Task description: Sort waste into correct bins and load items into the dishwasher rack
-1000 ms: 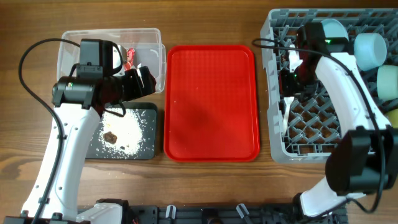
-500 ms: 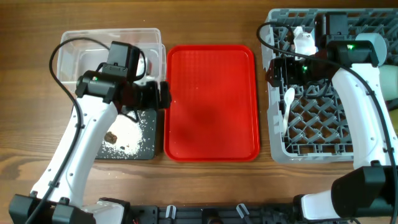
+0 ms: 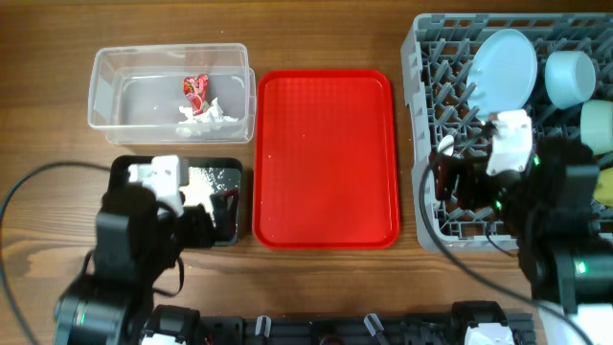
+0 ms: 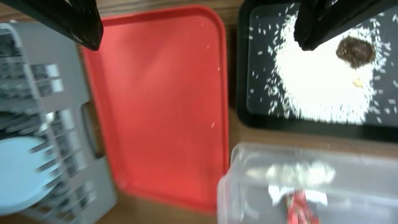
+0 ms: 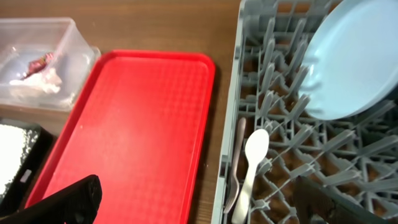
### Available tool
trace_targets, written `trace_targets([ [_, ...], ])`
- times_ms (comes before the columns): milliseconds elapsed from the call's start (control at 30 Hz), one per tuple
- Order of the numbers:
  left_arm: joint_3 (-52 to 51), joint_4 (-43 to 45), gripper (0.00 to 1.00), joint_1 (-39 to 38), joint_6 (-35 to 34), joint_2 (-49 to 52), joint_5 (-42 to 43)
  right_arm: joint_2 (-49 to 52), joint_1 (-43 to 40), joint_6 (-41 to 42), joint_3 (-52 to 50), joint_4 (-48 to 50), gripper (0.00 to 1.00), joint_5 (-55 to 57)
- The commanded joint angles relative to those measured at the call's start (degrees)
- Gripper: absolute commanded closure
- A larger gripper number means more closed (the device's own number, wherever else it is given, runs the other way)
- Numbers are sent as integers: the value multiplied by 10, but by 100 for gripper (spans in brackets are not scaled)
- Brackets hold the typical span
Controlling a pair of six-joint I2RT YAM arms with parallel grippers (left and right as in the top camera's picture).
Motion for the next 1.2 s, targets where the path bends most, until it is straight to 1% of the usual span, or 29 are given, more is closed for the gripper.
trace_targets([
  [0, -6, -4, 0, 1, -3, -68, -3, -31, -1, 6, -6, -6, 0, 19],
  [100, -6, -8, 0, 1, -3, -90, -3, -28, -1, 6, -6, -6, 0, 19],
  [333, -6, -9, 0, 1, -3, -90, -3, 10, -1, 4, -6, -6, 0, 21],
  [400, -6, -9, 0, 1, -3, -90, -3, 30, -1, -10, -6, -5, 0, 44],
  [467, -6, -9, 0, 1, -3, -90, -3, 39, -1, -9, -10, 13, 0, 43],
  [533, -6, -9, 0, 1, -3, -90, -3, 26, -1, -10, -21, 41, 0, 50],
  [567, -6, -9, 0, 1, -3, -90, -3, 4, -1, -11, -37, 68, 0, 50],
  [600, -6, -9, 0, 1, -3, -90, -3, -40, -1, -10, -75, 121, 0, 52],
  [633, -6, -9, 0, 1, -3, -90, -3, -71, -1, -10, -103, 153, 0, 52],
  [767, -6, -9, 0, 1, -3, -90, -3, -245, -1, -9, -272, 310, 0, 20],
  [900, -6, -9, 0, 1, -3, -90, -3, -367, -1, -9, -392, 429, 0, 19],
  [1000, -6, -9, 0, 1, -3, -90, -3, -420, 0, -9, -463, 493, 0, 19],
  [1100, -6, -9, 0, 1, -3, -90, -3, -462, 0, -11, -535, 583, 0, 19],
  [1167, -6, -9, 0, 1, -3, -90, -3, -471, 0, -15, -558, 607, 0, 19],
])
